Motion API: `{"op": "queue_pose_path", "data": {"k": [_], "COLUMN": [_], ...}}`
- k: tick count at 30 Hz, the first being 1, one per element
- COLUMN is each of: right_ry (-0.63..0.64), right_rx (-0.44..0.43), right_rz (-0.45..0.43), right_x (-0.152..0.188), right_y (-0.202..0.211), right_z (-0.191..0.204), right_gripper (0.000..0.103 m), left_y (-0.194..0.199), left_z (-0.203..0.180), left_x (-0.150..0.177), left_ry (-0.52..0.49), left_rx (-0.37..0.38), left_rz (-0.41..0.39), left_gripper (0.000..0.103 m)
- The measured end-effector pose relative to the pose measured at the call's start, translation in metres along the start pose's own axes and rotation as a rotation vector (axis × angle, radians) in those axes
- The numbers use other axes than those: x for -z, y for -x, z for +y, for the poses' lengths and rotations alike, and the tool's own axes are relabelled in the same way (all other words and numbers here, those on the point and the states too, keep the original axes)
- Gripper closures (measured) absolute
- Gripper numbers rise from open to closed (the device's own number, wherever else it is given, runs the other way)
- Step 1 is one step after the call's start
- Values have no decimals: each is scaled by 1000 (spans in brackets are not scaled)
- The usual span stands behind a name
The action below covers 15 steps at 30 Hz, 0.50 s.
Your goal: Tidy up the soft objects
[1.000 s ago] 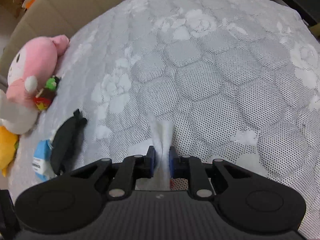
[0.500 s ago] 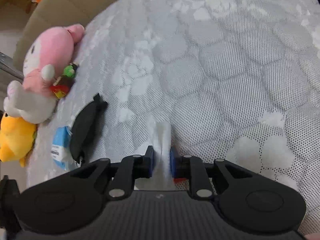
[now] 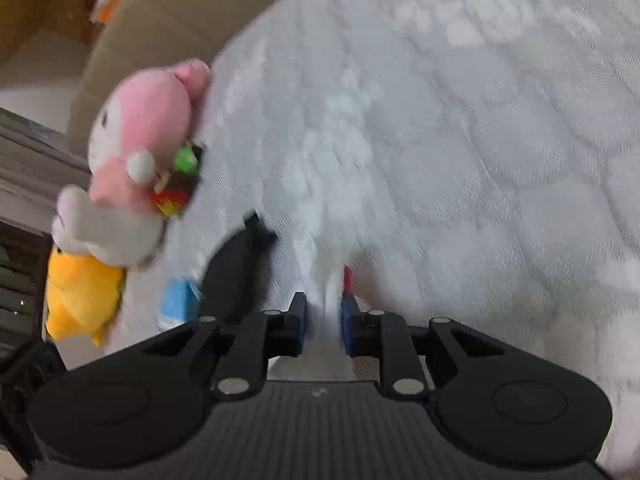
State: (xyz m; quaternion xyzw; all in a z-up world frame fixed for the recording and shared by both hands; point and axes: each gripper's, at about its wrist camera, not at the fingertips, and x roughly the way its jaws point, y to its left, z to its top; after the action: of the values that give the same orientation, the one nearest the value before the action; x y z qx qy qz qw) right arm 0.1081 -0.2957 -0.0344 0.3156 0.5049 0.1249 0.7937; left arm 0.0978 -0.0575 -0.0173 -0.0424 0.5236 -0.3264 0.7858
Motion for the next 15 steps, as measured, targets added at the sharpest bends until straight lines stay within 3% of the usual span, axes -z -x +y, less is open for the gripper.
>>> {"op": "queue_pose_path", "data": {"k": [3,5,6,8,11,13,15], "right_ry": [64,96,96,106,171,210,218], "right_rx": [104,116,75,-23,-130,-130,-84], "right_rz": [-80,-94,-76,-43,-9,42,100], "right_x": [-1,4,7,12,17,20,25], "right_y": [2,1,0,-2,-10,-25,-42], "right_z": [7,11,13,22,49,66,72], "right_gripper": [82,82,82,82,82,82,82], "left_y": [18,24,23,19,14,5,-7], "left_z": [2,8,13,18,3,-11,-15], "left_x": [11,21,24,27,25,23,22], "left_ry": [-73,-129,-120,-102,-200,-286,-295], "left_rx": [-237,-379,-375,-290,-197,-157,-118], "left_rz": [-4,-26,-22,-7,-27,-44,-11], "left_gripper": [0,0,0,0,0,0,0]}}
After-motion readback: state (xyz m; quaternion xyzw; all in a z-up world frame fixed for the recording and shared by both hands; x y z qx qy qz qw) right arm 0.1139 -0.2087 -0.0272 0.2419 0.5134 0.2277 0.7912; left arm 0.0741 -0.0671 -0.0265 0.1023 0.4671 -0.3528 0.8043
